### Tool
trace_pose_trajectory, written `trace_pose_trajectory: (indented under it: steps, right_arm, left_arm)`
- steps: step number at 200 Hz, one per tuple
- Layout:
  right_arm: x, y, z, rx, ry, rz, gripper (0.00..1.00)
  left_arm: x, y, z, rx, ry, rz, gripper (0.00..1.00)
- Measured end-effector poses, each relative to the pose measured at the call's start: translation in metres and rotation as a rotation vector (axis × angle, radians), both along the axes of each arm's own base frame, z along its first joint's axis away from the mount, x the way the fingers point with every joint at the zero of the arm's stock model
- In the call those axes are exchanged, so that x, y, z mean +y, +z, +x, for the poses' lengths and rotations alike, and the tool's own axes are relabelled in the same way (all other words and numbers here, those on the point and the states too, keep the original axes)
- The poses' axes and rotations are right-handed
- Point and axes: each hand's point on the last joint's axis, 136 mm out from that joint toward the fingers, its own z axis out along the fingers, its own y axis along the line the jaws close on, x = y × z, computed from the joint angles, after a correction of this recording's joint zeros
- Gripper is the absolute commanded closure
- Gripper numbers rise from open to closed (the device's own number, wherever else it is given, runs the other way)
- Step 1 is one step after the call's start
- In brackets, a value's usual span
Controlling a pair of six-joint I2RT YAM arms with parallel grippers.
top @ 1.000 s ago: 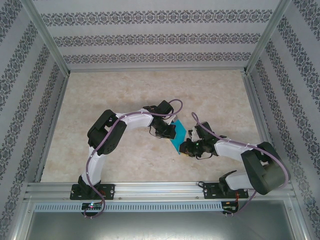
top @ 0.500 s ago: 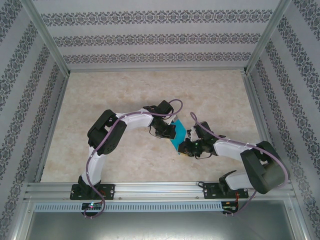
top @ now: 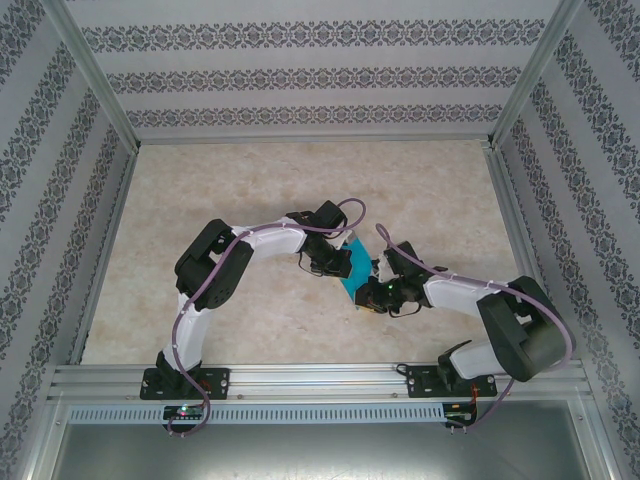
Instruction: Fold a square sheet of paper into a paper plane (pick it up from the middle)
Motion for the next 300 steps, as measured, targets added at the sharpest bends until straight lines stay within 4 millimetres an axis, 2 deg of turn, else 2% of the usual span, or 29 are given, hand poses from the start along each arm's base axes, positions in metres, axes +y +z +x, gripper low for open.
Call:
trace_pose_trajectory:
  steps: [94,172,224,263,300]
  right_arm:
    - [0.007,-0.004,-0.002,0.003,0.063,-0.047,0.85]
    - [0.006,-0.006,-0.003,-0.013,0.115,-0.196,0.85]
    - [0.007,0.004,-0.005,-0.035,0.115,-0.191,0.85]
    - [0.009,0.024,0.012,-0.087,0.049,-0.117,0.85]
    - [0.007,0.018,0.02,-0.074,0.009,-0.095,0.85]
  left_arm:
    - [0.001,0.0,0.0,0.008,-0.006,-0.012,0.92]
    - [0.001,-0.001,0.001,0.016,-0.01,-0.021,0.93]
    - [0.002,0.0,0.001,0.022,-0.015,-0.031,0.93]
    - [0.002,0.0,0.001,0.019,-0.021,-0.033,0.93]
    - [0.002,0.0,0.001,0.018,-0.025,-0.034,0.93]
